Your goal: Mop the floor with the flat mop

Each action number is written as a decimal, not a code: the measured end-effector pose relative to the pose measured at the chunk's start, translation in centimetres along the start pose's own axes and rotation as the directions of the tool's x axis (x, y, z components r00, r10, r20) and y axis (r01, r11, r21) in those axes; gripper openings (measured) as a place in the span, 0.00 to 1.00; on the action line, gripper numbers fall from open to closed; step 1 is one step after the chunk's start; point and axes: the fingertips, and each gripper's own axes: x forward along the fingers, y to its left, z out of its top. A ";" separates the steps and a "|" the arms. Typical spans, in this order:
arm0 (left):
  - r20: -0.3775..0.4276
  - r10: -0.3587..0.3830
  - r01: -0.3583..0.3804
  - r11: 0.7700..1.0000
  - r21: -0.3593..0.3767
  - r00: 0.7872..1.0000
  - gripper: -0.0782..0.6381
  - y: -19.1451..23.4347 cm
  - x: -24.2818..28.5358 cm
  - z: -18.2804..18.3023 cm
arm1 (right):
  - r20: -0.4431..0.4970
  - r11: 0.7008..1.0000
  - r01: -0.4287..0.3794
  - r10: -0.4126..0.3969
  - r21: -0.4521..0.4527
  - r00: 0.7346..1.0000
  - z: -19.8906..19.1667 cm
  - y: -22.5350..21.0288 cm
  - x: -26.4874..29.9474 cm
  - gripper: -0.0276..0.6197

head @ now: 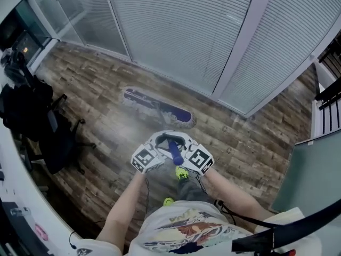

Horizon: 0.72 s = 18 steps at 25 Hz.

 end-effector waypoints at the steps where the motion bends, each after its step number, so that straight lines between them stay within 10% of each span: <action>1: 0.001 0.006 -0.006 1.000 -0.004 1.000 0.41 1.7 0.7 0.5 | -0.003 1.000 -0.008 0.008 -0.002 1.000 0.5 -1.7 0.5 0.36; 18: -0.016 0.048 -0.048 0.998 -0.034 0.999 0.41 6.4 5.0 2.6 | 0.000 0.998 -0.059 0.059 0.010 0.998 2.1 -7.9 0.2 0.36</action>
